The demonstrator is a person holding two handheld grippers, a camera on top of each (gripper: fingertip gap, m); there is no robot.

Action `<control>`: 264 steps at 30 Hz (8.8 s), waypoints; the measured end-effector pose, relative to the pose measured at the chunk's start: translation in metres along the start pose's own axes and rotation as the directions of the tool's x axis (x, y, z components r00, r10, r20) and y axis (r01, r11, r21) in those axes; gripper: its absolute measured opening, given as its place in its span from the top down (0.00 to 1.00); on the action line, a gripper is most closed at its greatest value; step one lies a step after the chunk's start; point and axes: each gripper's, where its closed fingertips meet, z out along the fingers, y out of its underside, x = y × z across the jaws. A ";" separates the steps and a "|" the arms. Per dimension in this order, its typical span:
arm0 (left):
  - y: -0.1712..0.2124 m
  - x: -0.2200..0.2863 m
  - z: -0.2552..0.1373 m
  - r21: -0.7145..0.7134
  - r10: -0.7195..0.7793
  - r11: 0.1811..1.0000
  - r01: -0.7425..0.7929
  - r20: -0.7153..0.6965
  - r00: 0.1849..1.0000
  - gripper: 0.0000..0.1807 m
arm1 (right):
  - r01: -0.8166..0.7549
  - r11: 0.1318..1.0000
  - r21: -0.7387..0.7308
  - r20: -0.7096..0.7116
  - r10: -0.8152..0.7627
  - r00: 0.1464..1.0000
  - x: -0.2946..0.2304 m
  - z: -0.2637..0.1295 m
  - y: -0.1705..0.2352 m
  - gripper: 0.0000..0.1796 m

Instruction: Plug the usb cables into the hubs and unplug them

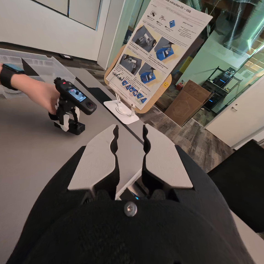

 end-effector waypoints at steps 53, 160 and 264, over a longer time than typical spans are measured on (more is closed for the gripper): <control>0.285 -0.079 -0.030 0.255 -0.042 0.964 0.070 -0.114 0.993 0.79 | 0.082 0.972 0.219 0.285 -0.144 0.948 -0.059 0.103 -0.031 0.84; 0.341 -0.104 -0.013 -0.187 0.457 0.874 -0.448 0.006 0.889 0.99 | 0.572 0.810 -0.128 0.780 -0.275 0.563 -0.231 0.117 0.041 0.96; 0.026 -0.037 -0.076 0.872 -0.498 0.483 0.083 0.196 0.845 0.62 | -0.058 0.777 -0.627 0.589 0.522 0.617 -0.252 0.289 0.091 0.84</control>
